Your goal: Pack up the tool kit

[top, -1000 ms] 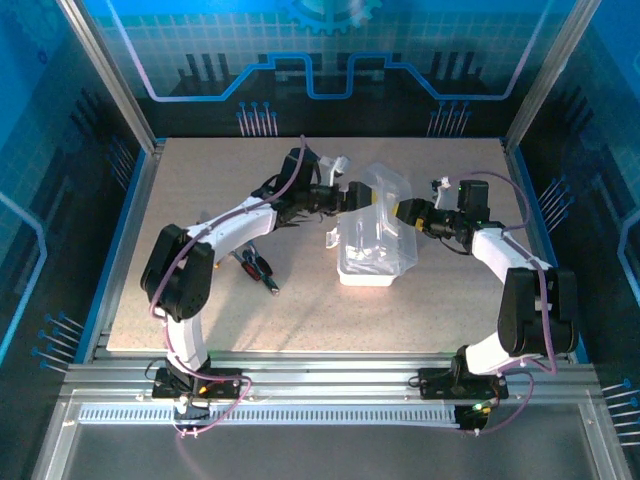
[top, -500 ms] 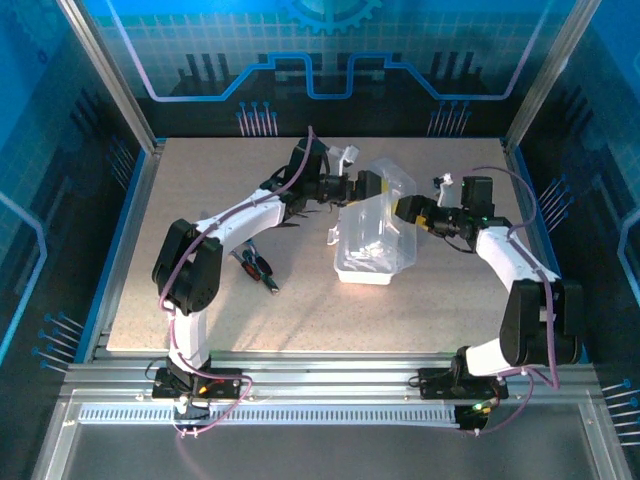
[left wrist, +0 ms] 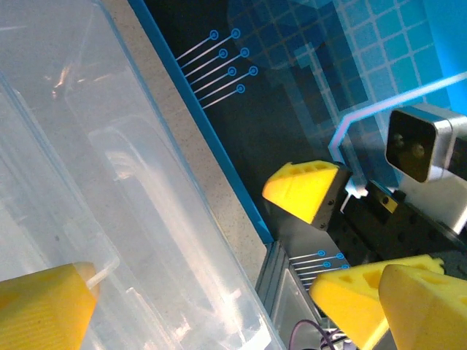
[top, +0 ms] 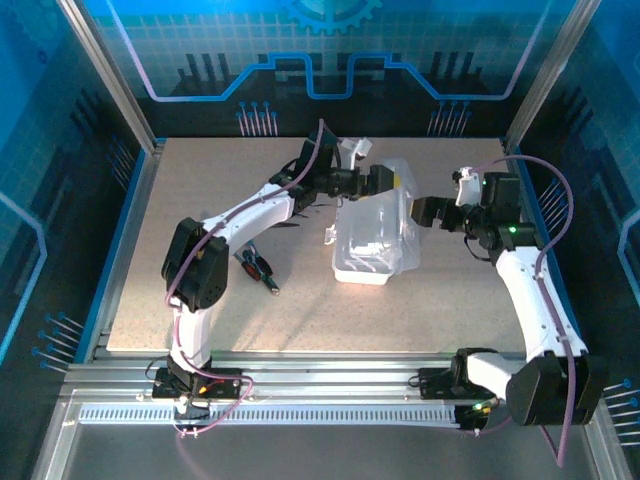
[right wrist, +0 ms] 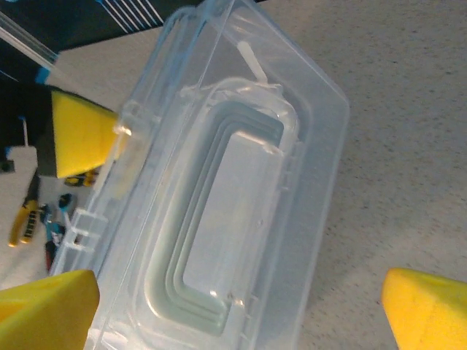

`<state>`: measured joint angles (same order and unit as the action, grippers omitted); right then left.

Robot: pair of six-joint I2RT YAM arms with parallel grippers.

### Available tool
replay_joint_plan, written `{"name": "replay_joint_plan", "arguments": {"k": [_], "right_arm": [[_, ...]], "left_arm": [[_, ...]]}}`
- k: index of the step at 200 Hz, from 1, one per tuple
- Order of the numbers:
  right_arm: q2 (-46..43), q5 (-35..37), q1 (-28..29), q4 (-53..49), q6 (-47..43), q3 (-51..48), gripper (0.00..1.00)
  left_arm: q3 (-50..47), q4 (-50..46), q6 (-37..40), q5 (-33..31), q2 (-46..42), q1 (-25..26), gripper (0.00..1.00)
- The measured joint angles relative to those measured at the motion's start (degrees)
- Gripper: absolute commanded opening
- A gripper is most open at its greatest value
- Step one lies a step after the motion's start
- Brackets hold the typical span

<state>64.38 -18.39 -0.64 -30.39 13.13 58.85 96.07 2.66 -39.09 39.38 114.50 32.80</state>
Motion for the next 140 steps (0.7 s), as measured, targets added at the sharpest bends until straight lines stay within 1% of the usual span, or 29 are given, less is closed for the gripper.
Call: {"name": "replay_joint_plan", "arguments": {"k": [17,76,107,140], "right_arm": [[-1.4,4.4,3.5,-3.3,-1.1,0.7,1.00],[-2.7,21.7,19.8,-11.4,-1.2,3.6,1.00],[-1.6,28.1,24.9,-13.0,-0.5,5.8,1.00],[2.0,32.6,28.9,-14.1,0.4,7.8,1.00]], "left_arm": [[1.9,-0.7,0.0,0.1,1.1,0.5,0.99],[6.0,-2.6,0.2,0.1,3.6,1.8,0.99],[7.2,-4.0,0.4,0.1,4.0,2.1,0.99],[7.4,-4.7,0.9,0.1,4.0,2.3,0.99]]}}
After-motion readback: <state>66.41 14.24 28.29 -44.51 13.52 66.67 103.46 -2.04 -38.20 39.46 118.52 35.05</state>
